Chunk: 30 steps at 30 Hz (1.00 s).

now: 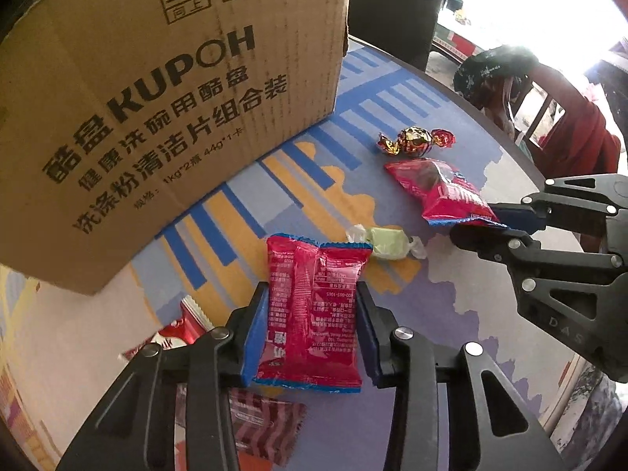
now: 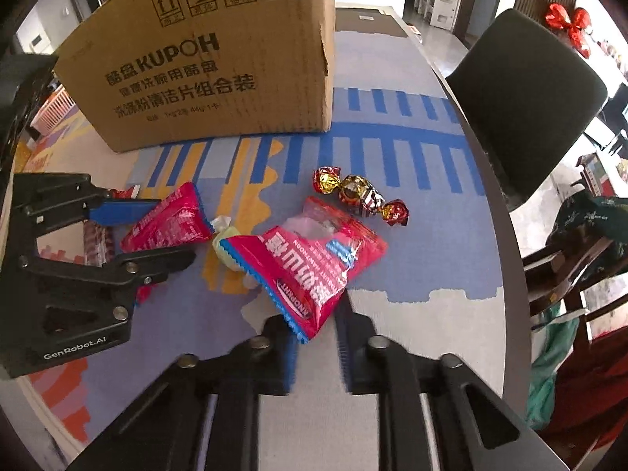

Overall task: Organize snacks
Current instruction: 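Grasp the red packet with the left tool while the right tool grasps the pink bag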

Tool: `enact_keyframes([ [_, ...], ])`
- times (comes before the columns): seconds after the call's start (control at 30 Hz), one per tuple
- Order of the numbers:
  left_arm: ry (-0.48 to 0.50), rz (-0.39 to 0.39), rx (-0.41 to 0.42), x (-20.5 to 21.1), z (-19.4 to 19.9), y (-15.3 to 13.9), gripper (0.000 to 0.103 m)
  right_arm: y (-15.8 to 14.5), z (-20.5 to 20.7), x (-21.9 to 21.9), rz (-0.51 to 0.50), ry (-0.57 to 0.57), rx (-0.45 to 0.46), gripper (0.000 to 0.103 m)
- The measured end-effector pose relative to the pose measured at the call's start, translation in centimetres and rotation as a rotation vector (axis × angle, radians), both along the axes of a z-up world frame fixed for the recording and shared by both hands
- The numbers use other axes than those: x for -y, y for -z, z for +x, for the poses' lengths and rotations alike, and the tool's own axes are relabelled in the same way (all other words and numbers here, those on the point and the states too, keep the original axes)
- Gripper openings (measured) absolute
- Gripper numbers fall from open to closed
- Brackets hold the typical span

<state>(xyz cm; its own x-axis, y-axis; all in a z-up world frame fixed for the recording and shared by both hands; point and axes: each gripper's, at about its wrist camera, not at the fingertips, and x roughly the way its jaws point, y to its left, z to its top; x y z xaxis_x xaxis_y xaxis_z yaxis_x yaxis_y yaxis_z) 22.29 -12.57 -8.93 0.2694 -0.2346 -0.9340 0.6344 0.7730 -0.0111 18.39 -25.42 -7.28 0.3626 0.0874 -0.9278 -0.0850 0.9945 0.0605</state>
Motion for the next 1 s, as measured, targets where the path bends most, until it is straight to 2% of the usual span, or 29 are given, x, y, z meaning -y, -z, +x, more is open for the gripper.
enact_keyframes([
  [0.2, -0.061, -0.037, 0.042, -0.1, -1.2, -1.1, 0.04, 0.1, -0.1, 0.7, 0.031, 0.014, 0.022, 0.011],
  [0.37, -0.071, -0.064, 0.066, 0.2, -2.0, -2.4, 0.04, -0.7, -1.2, 1.1, 0.062, 0.025, 0.066, 0.009],
  [0.43, -0.07, -0.072, 0.069, 0.3, -2.1, -2.6, 0.04, -1.0, -1.4, 1.0, 0.038, 0.002, 0.078, 0.01],
  [0.5, -0.071, -0.073, 0.078, 0.5, -2.2, -2.7, 0.04, -1.0, -1.5, 1.0, 0.015, -0.002, 0.072, 0.023],
  [0.53, -0.076, -0.073, 0.086, 0.5, -2.2, -2.8, 0.04, -1.0, -1.6, 1.0, 0.015, -0.002, 0.06, 0.041],
  [0.57, -0.078, -0.075, 0.088, 0.4, -2.2, -2.8, 0.04, -1.0, -1.6, 1.2, 0.018, 0.002, 0.056, 0.054],
  [0.7, -0.093, -0.086, 0.098, 0.1, -2.3, -3.1, 0.04, -1.7, -1.8, 1.7, 0.032, 0.033, 0.058, 0.056],
  [0.77, -0.1, -0.092, 0.112, 0.0, -2.2, -3.5, 0.04, -2.5, -1.7, 2.1, 0.061, 0.073, 0.086, 0.061],
  [0.87, -0.115, -0.093, 0.13, -0.3, -1.9, -4.0, 0.04, -3.5, -1.6, 2.2, 0.108, 0.132, 0.141, 0.062],
  [1.0, -0.141, -0.1, 0.146, -0.9, -1.2, -4.5, 0.04, -3.2, -0.3, 2.4, 0.187, 0.216, 0.114, 0.062],
])
